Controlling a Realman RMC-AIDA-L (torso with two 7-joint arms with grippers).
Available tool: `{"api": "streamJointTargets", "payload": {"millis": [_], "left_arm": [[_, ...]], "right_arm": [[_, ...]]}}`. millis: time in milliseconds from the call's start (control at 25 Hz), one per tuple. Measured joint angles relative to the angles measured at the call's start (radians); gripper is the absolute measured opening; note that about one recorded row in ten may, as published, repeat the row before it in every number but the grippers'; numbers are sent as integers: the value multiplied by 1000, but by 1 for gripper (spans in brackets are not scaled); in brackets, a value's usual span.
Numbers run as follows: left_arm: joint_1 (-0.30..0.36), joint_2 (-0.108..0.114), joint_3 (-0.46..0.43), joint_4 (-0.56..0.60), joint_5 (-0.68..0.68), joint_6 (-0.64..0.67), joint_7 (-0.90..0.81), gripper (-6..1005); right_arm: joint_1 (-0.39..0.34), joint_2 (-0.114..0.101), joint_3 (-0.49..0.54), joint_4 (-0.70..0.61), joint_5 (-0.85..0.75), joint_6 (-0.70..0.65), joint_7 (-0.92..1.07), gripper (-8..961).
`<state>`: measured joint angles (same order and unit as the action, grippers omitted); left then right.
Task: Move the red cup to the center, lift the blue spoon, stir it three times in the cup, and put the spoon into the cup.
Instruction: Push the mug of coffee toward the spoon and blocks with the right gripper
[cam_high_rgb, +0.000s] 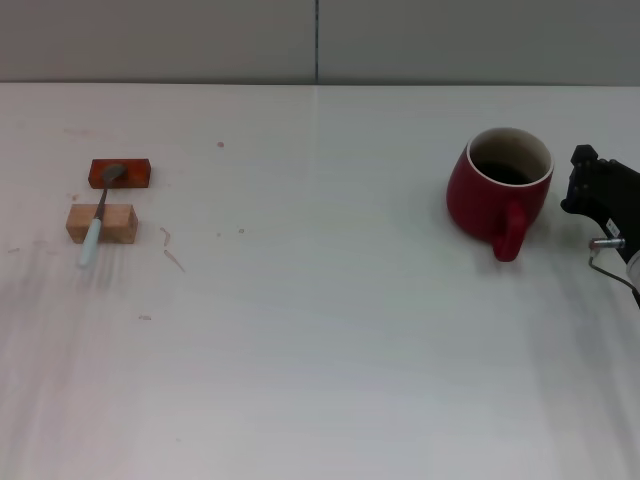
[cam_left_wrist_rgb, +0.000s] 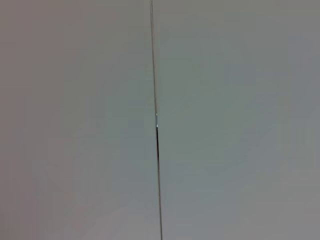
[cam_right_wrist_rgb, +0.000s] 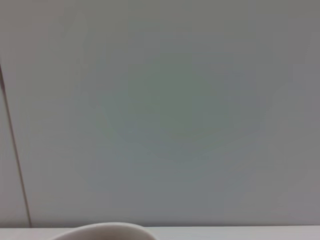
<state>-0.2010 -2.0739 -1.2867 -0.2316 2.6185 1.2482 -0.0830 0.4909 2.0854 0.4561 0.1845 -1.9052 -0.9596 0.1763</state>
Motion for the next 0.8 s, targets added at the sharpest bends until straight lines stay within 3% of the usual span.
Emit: {"api": "streamJointTargets", "payload": {"millis": [800], "left_arm": [[-1, 0, 0, 0, 0, -1, -4, 814]], "right_arm": [[38, -1, -76, 32, -6, 48, 0, 38]]}}
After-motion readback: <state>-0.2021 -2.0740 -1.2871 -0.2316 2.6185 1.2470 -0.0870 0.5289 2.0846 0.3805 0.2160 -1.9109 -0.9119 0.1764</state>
